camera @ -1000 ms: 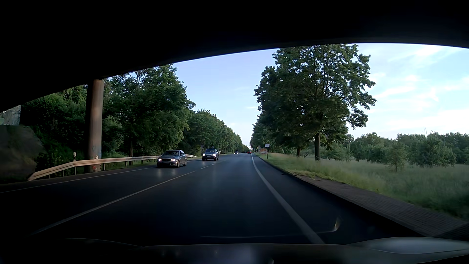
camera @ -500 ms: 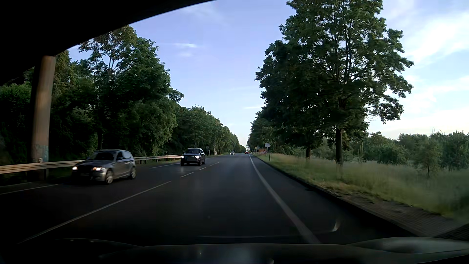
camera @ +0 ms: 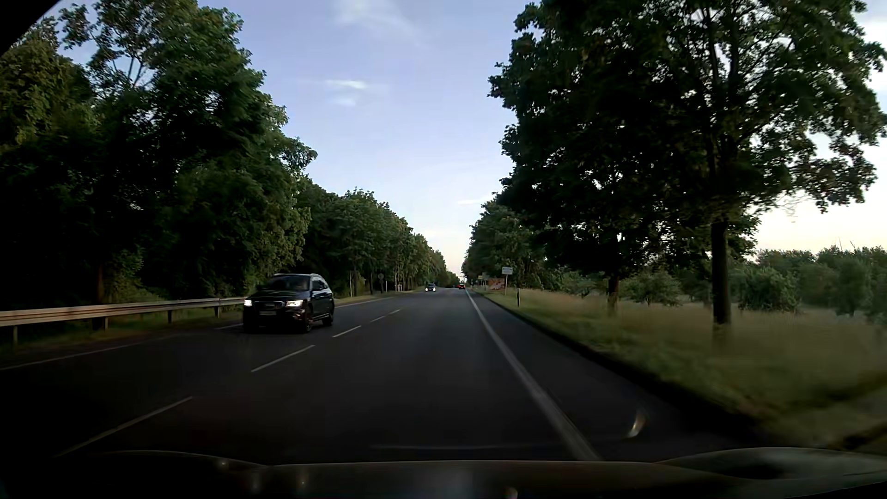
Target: Follow the waypoints while adhering to traffic rules and regulations
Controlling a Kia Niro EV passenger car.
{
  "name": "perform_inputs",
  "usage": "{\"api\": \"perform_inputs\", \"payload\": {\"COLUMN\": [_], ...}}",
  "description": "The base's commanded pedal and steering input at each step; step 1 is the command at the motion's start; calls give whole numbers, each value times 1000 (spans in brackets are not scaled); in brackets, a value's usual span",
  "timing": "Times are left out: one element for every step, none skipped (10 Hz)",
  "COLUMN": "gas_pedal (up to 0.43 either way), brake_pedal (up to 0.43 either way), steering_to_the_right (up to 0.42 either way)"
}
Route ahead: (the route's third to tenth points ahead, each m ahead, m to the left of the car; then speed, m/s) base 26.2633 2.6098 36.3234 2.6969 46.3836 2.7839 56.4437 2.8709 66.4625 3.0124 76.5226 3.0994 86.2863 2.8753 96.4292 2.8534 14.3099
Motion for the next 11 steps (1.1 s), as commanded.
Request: {"api": "perform_inputs", "payload": {"gas_pedal": [118,118,118,118,118,118,118,118,118,118,118], "brake_pedal": [0,0,0,0,0,0,0,0,0,0,0], "steering_to_the_right": [7,6,6,5,4,1,1,1,1,1,1]}}
